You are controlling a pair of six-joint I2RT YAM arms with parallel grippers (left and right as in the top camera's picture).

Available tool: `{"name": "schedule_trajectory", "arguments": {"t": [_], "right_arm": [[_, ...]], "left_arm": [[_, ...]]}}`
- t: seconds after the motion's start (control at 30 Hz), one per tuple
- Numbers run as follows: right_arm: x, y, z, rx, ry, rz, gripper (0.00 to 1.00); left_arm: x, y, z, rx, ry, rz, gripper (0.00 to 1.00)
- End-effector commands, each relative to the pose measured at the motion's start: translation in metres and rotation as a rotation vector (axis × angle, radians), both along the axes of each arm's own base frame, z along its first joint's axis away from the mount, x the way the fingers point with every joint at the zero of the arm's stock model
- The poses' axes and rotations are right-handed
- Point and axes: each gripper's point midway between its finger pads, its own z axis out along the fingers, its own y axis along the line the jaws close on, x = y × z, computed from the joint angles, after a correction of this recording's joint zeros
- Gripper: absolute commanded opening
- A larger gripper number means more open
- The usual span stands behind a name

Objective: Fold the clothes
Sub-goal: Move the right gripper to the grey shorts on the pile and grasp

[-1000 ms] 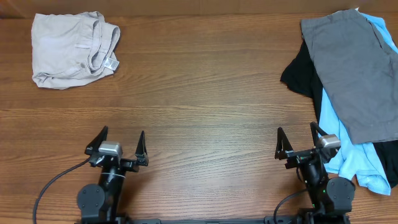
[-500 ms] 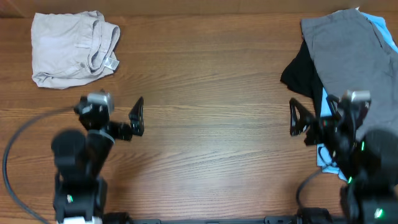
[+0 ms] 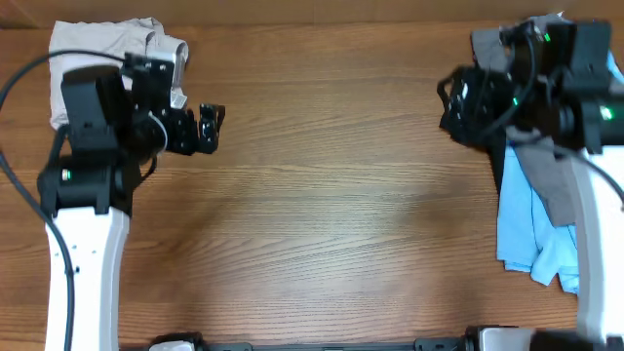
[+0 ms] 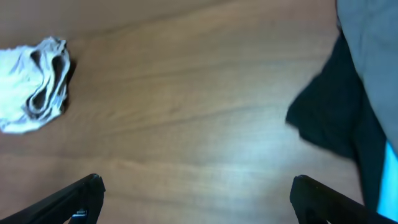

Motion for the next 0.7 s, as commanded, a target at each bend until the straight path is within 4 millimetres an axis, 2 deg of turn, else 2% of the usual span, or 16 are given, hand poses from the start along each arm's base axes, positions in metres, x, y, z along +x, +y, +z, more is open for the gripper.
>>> {"name": "schedule_trajectory", "arguments": {"t": [0.0, 0.17, 0.27, 0.33, 0.37, 0.53, 0.67], "right_arm": [[0.021, -0.004, 0.004, -0.024, -0.046, -0.002, 1.0], [0.053, -0.061, -0.019, -0.218, -0.048, -0.193, 1.0], [0.069, -0.088, -0.032, -0.29, -0.043, -0.276, 0.99], [0.078, -0.106, -0.047, -0.333, -0.021, -0.325, 0.99], [0.084, -0.118, -0.061, -0.359, 0.003, -0.35, 0.99], [0.093, -0.149, -0.101, -0.406, 0.085, -0.411, 0.98], [0.085, -0.177, -0.135, -0.397, 0.187, -0.459, 0.93]], "left_arm": [[0.008, -0.011, -0.006, -0.018, 0.019, -0.077, 1.0], [0.021, -0.02, -0.025, -0.065, 0.063, -0.122, 1.0], [0.029, -0.022, -0.035, -0.066, 0.076, -0.128, 1.0], [0.034, -0.025, -0.044, -0.066, 0.093, -0.136, 1.0], [0.038, -0.028, -0.053, -0.062, 0.112, -0.139, 1.0], [0.046, -0.03, -0.078, -0.013, 0.164, -0.122, 1.0], [0.053, -0.036, -0.091, 0.011, 0.182, -0.125, 0.96]]}}
